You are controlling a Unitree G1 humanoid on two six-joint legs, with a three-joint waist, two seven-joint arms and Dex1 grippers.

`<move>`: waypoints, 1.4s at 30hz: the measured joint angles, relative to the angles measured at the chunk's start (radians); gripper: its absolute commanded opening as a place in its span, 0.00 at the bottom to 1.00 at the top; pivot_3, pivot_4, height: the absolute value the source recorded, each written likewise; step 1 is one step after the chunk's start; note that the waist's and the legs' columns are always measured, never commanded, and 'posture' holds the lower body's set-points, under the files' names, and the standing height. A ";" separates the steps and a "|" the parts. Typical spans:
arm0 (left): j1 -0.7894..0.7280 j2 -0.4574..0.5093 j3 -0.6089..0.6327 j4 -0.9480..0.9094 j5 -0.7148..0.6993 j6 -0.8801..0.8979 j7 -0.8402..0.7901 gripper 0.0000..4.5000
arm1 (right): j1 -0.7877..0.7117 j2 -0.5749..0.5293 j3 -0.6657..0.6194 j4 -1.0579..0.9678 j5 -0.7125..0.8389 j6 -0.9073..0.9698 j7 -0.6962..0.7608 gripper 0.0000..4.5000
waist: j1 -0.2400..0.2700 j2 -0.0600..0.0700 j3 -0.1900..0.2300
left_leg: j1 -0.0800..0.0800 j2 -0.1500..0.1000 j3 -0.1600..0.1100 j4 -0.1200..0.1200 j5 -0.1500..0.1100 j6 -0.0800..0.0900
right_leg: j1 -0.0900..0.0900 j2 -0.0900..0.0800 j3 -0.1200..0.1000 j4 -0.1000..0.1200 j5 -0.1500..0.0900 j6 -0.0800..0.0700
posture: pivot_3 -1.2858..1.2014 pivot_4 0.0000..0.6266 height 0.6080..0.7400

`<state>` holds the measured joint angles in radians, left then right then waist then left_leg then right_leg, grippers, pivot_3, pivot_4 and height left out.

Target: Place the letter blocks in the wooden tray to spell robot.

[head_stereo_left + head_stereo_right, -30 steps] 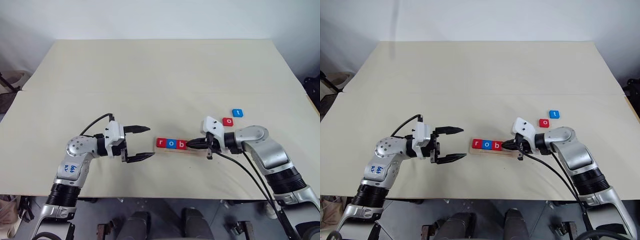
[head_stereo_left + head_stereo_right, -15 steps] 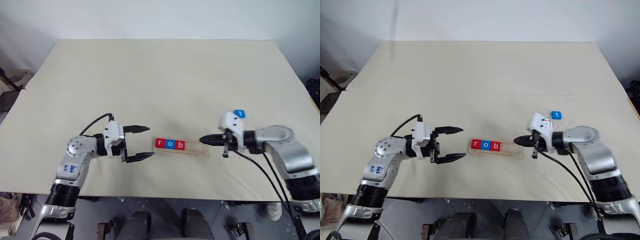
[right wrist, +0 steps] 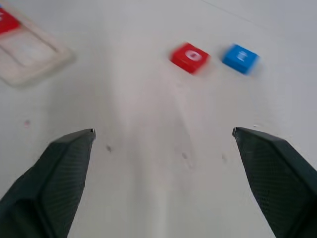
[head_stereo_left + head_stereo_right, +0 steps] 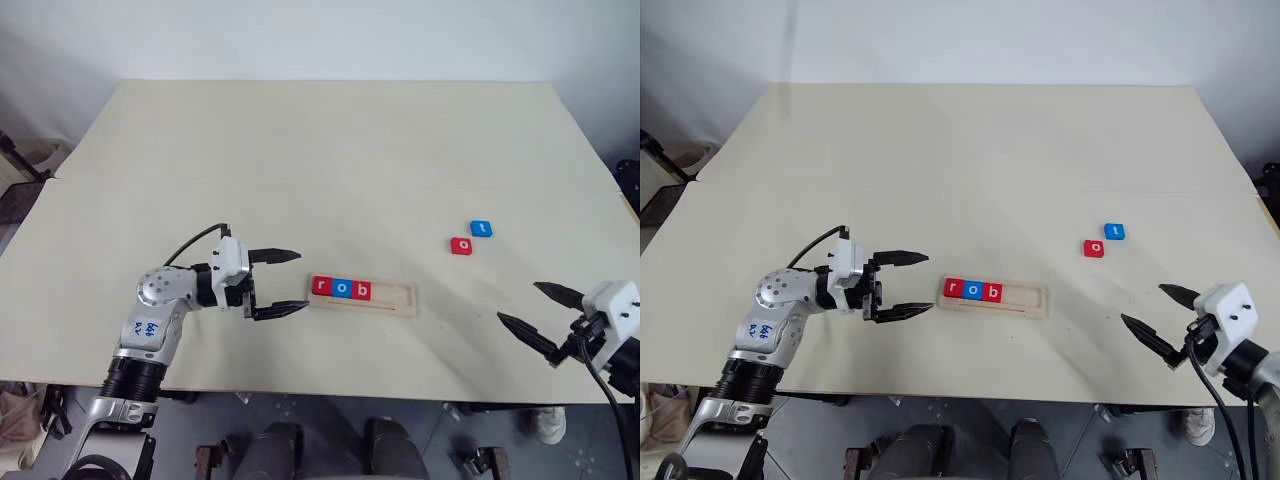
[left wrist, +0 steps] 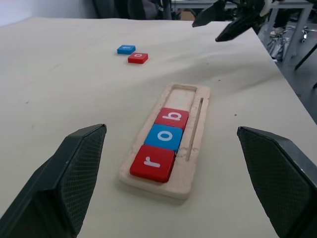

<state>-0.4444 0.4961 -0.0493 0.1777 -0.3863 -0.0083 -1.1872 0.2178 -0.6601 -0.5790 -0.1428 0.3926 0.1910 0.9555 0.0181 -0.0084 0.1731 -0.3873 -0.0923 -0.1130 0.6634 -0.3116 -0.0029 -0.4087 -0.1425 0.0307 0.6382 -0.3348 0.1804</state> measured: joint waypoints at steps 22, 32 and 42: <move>-0.020 -0.018 -0.001 0.038 0.019 -0.026 -0.005 1.00 | -0.257 -0.039 0.165 0.047 0.006 0.155 -0.176 0.99 | -0.015 0.000 0.000 | 0.000 0.000 -0.001 0.000 0.000 0.000 | 0.000 0.000 0.000 0.001 0.000 0.000 | 0.52 0.24 1.00; -0.012 -0.024 0.000 0.022 0.021 -0.025 0.017 1.00 | -0.623 -0.085 0.317 0.175 -0.012 0.580 -0.312 0.99 | -0.019 0.000 0.000 | -0.001 0.000 -0.001 0.001 0.000 0.000 | -0.001 -0.001 -0.001 0.000 0.000 0.000 | 0.52 0.24 1.00; 0.012 -0.027 -0.001 -0.015 0.021 -0.017 0.040 1.00 | -0.733 -0.080 0.372 0.270 -0.029 0.668 -0.361 0.99 | -0.020 0.000 0.000 | -0.001 0.000 -0.001 0.000 0.000 0.000 | -0.001 -0.001 -0.001 0.001 0.000 0.000 | 0.52 0.24 1.00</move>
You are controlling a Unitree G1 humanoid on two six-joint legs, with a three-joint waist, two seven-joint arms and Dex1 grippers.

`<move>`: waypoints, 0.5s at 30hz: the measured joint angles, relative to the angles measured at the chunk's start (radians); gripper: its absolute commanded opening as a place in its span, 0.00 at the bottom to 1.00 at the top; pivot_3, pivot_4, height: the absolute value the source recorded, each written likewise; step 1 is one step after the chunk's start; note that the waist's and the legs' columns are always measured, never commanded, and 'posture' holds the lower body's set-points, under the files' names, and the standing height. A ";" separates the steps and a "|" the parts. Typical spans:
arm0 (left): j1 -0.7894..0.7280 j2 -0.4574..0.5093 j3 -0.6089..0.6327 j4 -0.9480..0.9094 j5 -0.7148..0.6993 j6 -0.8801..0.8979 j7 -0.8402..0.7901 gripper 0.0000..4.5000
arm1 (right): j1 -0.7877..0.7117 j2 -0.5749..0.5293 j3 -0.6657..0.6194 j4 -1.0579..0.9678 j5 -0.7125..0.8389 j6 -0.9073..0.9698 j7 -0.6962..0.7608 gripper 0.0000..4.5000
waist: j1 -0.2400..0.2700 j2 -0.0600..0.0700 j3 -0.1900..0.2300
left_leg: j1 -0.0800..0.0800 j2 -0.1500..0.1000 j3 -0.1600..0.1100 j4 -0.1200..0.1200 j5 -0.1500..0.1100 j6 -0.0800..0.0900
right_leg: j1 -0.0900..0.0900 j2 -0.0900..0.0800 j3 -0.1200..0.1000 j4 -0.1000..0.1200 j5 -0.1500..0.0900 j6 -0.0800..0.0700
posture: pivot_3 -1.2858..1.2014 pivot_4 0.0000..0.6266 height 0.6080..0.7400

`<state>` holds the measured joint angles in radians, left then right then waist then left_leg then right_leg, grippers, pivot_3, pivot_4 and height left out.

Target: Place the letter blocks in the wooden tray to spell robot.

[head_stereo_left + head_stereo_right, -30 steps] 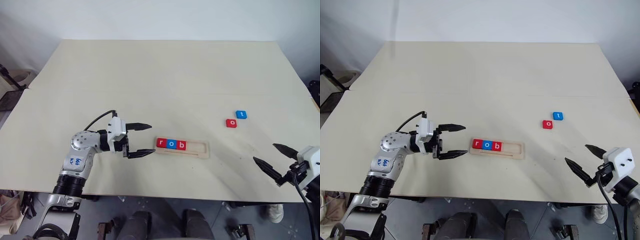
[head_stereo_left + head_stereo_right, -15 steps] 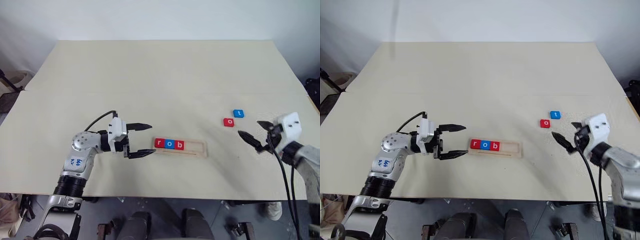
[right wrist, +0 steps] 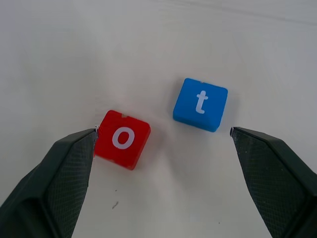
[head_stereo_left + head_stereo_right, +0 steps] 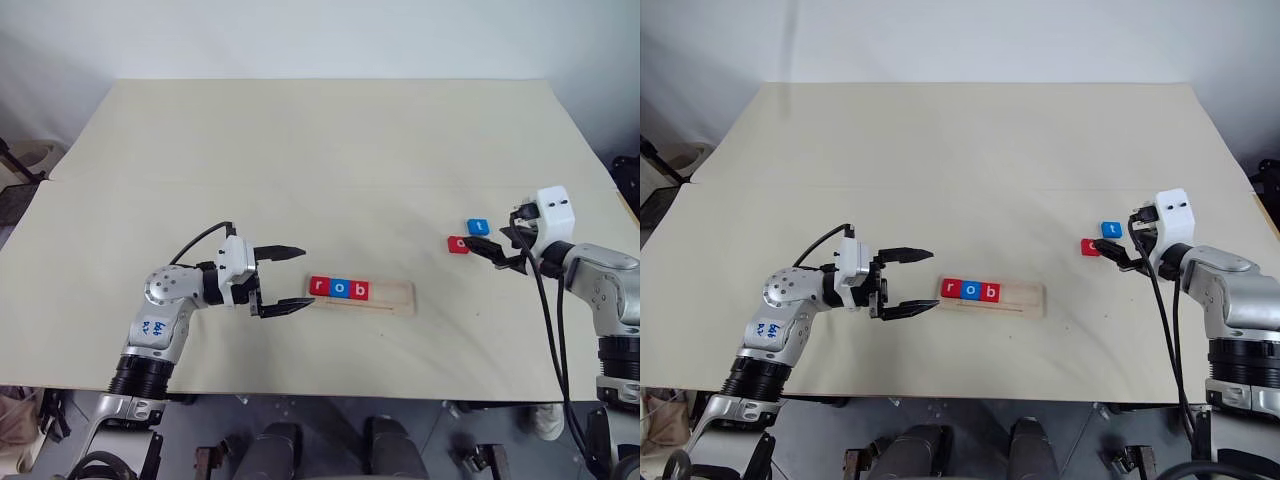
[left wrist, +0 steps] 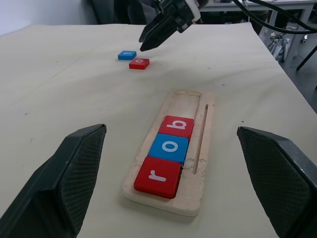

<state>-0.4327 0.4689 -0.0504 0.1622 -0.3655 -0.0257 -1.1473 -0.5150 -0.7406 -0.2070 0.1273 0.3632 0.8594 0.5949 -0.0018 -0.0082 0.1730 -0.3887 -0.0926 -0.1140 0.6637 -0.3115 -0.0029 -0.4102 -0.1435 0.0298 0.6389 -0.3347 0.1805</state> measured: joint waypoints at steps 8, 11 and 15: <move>0.013 0.000 0.000 -0.033 0.000 0.016 0.011 1.00 | 0.001 0.006 0.004 -0.027 0.003 0.040 -0.008 0.99 | 0.000 0.000 0.000 | 0.000 0.000 0.000 0.000 0.000 0.000 | 0.000 0.000 0.000 0.000 0.000 0.000 | 0.52 0.24 1.00; 0.013 0.000 0.000 -0.033 0.000 0.020 0.011 1.00 | 0.000 0.009 0.005 -0.040 0.003 0.052 -0.012 0.99 | 0.000 0.000 0.000 | 0.000 0.000 0.000 0.000 0.000 0.000 | 0.000 0.000 0.000 0.000 0.000 0.000 | 0.52 0.24 1.00; 0.012 0.000 0.000 -0.033 0.000 0.021 0.011 1.00 | -0.034 0.028 0.005 -0.047 -0.006 0.127 -0.082 0.99 | 0.000 0.000 0.000 | 0.000 0.000 0.000 0.000 0.000 0.000 | -0.001 0.000 0.000 0.001 0.000 0.000 | 0.52 0.24 1.00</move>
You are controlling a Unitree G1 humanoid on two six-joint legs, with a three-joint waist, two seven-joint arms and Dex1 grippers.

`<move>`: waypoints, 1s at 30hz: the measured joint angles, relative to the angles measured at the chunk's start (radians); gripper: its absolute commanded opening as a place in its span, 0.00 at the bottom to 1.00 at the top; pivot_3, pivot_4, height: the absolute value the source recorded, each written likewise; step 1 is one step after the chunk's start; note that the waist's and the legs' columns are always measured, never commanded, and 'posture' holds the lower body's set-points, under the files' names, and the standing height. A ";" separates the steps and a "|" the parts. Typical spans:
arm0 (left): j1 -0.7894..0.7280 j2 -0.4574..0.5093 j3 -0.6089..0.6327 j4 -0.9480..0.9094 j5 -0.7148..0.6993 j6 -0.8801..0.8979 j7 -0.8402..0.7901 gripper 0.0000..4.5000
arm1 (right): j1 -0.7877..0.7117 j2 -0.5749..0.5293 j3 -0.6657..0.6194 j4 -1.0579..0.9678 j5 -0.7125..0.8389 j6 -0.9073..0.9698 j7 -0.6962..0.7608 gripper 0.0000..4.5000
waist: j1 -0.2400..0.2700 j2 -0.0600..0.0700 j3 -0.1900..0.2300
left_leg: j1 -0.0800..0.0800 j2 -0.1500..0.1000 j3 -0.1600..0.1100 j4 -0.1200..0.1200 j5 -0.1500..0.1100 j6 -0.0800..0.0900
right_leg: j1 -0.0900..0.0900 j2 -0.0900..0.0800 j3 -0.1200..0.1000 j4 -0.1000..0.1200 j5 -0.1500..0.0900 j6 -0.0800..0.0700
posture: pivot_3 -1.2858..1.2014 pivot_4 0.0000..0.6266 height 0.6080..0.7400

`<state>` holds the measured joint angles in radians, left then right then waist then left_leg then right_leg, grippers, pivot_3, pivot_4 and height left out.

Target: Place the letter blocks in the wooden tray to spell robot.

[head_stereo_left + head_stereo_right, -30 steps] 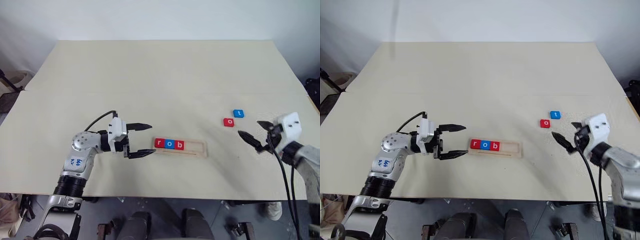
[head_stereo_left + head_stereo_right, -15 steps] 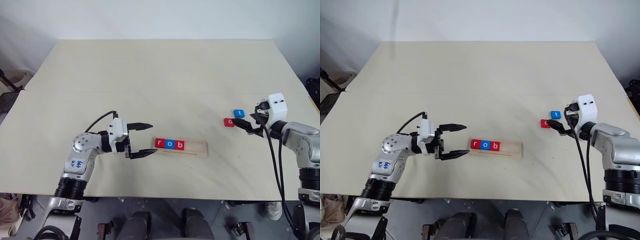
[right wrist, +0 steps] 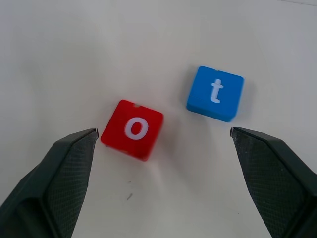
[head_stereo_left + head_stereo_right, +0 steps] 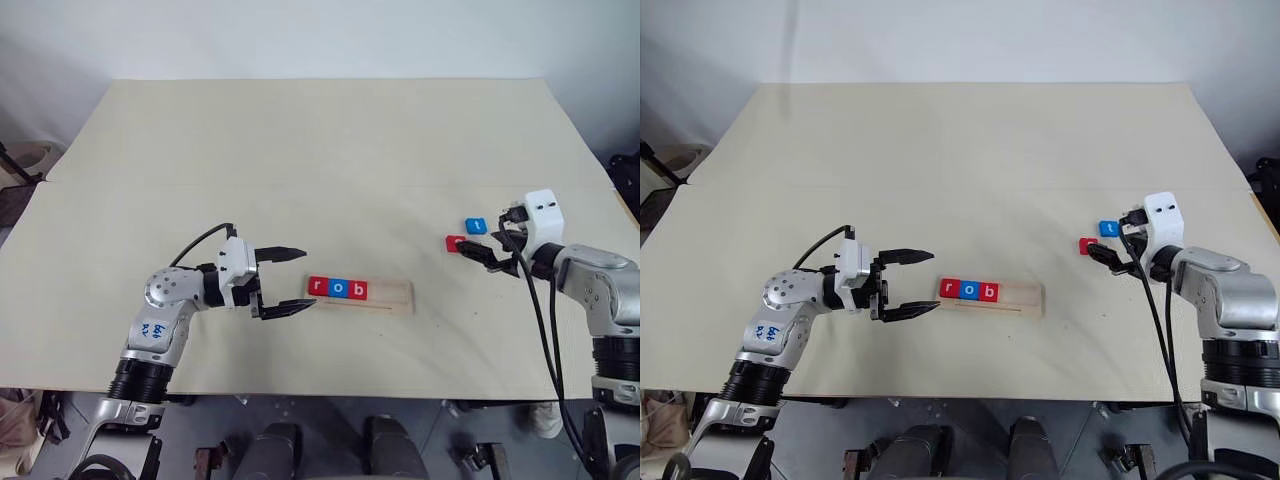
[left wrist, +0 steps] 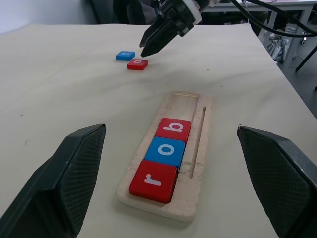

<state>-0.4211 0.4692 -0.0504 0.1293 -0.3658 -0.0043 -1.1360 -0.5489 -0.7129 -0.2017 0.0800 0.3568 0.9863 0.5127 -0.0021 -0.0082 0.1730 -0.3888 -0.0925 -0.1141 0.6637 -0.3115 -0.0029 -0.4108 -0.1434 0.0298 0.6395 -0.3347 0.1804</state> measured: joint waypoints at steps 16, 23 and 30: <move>-0.008 -0.005 -0.001 0.001 0.000 0.001 0.000 1.00 | -0.010 0.275 -0.016 -0.165 -0.065 0.153 -0.348 0.64 | -0.002 0.000 0.000 | 0.000 -0.001 0.000 0.000 0.000 0.000 | -0.001 0.000 0.000 0.005 0.000 0.000 | 0.52 0.24 1.00; -0.008 -0.005 -0.001 0.001 0.000 0.001 0.001 1.00 | -0.003 0.277 -0.001 -0.202 -0.069 0.187 -0.359 0.33 | -0.004 0.000 0.000 | 0.000 0.000 0.000 -0.001 0.000 0.000 | -0.001 0.000 0.000 0.005 0.000 0.000 | 0.52 0.24 1.00; -0.005 -0.011 -0.002 0.001 0.000 0.001 0.001 1.00 | 0.066 0.291 -0.024 -0.396 -0.047 0.357 -0.362 0.33 | -0.002 0.000 0.000 | 0.000 0.000 0.000 -0.001 0.000 0.000 | -0.001 0.000 0.000 0.005 0.000 0.000 | 0.52 0.24 1.00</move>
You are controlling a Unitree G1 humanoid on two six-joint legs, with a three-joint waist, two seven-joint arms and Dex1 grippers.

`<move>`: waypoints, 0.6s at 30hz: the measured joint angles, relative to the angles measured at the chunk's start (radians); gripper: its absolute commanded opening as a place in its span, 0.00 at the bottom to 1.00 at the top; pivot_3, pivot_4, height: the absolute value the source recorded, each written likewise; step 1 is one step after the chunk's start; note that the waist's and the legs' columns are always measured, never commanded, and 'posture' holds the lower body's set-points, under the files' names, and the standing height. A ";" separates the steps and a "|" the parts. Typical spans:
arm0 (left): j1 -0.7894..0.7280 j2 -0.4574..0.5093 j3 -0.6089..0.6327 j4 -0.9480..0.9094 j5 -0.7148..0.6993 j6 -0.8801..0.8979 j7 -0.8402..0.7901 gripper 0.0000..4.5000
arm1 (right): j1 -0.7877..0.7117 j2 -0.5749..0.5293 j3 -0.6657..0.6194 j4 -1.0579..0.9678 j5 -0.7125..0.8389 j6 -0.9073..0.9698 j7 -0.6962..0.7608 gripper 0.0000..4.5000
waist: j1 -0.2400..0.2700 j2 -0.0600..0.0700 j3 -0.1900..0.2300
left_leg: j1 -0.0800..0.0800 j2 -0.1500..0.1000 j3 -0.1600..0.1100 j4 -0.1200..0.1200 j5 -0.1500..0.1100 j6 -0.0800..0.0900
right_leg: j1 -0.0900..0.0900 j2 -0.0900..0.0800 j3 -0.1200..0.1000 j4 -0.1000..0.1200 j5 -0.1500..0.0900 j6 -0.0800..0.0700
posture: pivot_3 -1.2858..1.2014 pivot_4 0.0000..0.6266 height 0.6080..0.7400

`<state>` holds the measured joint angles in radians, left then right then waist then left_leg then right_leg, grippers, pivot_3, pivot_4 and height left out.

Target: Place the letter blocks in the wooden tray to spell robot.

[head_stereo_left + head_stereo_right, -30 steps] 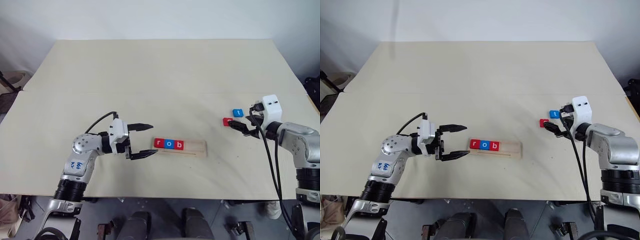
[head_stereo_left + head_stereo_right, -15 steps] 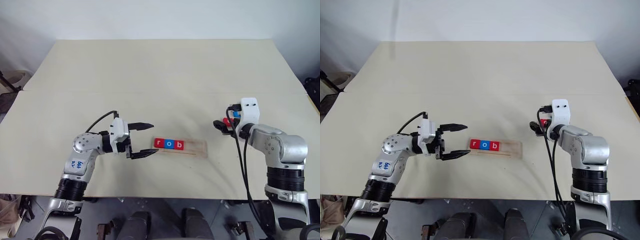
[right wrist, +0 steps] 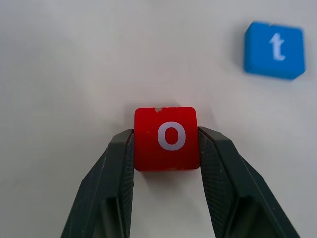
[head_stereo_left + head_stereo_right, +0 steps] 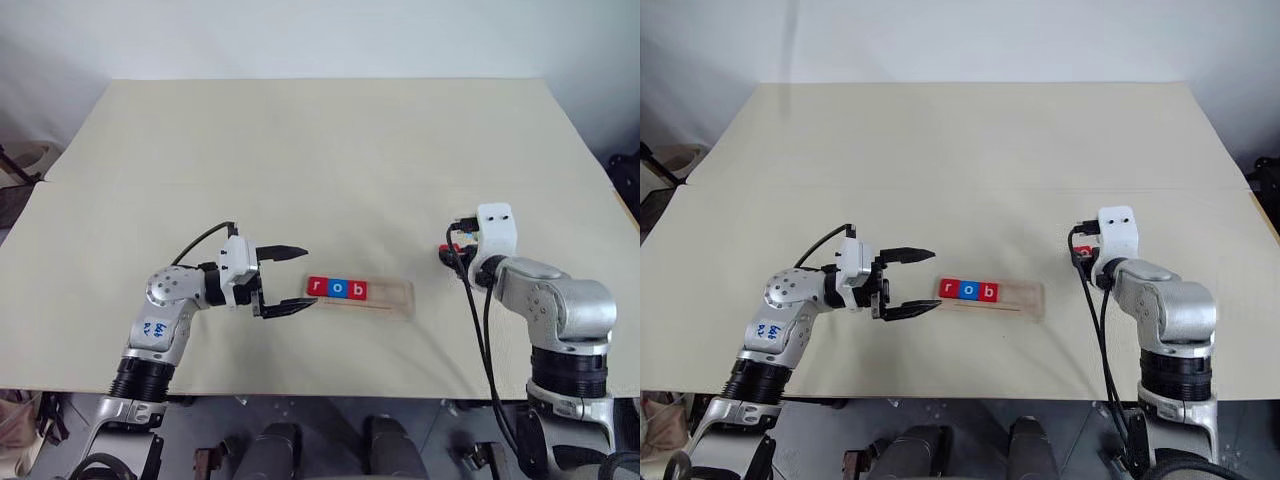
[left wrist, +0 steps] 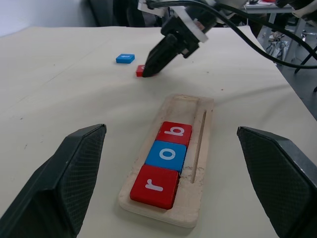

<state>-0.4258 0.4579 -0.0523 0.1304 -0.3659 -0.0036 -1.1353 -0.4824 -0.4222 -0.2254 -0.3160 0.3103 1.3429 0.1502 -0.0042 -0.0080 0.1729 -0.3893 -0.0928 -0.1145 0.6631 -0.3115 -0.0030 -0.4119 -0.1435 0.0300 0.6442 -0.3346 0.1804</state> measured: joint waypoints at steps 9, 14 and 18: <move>0.011 -0.012 -0.015 0.002 -0.002 0.029 -0.036 1.00 | 0.265 0.098 -0.125 -0.460 0.009 0.255 -0.023 0.33 | 0.003 0.000 0.000 | 0.000 0.000 -0.001 -0.001 0.000 0.000 | 0.000 0.000 0.000 0.000 0.000 0.000 | 0.52 0.24 1.00; 0.005 -0.021 -0.027 0.009 -0.002 0.035 -0.061 1.00 | 0.344 0.142 -0.142 -0.554 0.001 0.266 -0.037 0.40 | 0.002 0.000 0.000 | 0.001 0.000 0.000 0.000 0.000 0.000 | 0.000 0.000 0.001 -0.001 0.000 0.000 | 0.52 0.24 1.00; -0.011 -0.026 -0.028 0.045 -0.002 0.035 -0.068 1.00 | 0.335 0.158 -0.138 -0.557 -0.003 0.266 -0.037 0.69 | 0.001 0.000 0.000 | 0.001 0.000 0.000 -0.001 0.000 0.000 | 0.000 0.000 0.001 -0.001 0.000 0.000 | 0.52 0.24 1.00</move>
<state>-0.4370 0.4324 -0.0804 0.1749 -0.3679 0.0312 -1.2034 -0.1469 -0.2640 -0.3633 -0.8732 0.3073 1.6087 0.1135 -0.0033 -0.0078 0.1726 -0.3887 -0.0931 -0.1143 0.6625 -0.3115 -0.0029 -0.4122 -0.1432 0.0310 0.6437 -0.3347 0.1803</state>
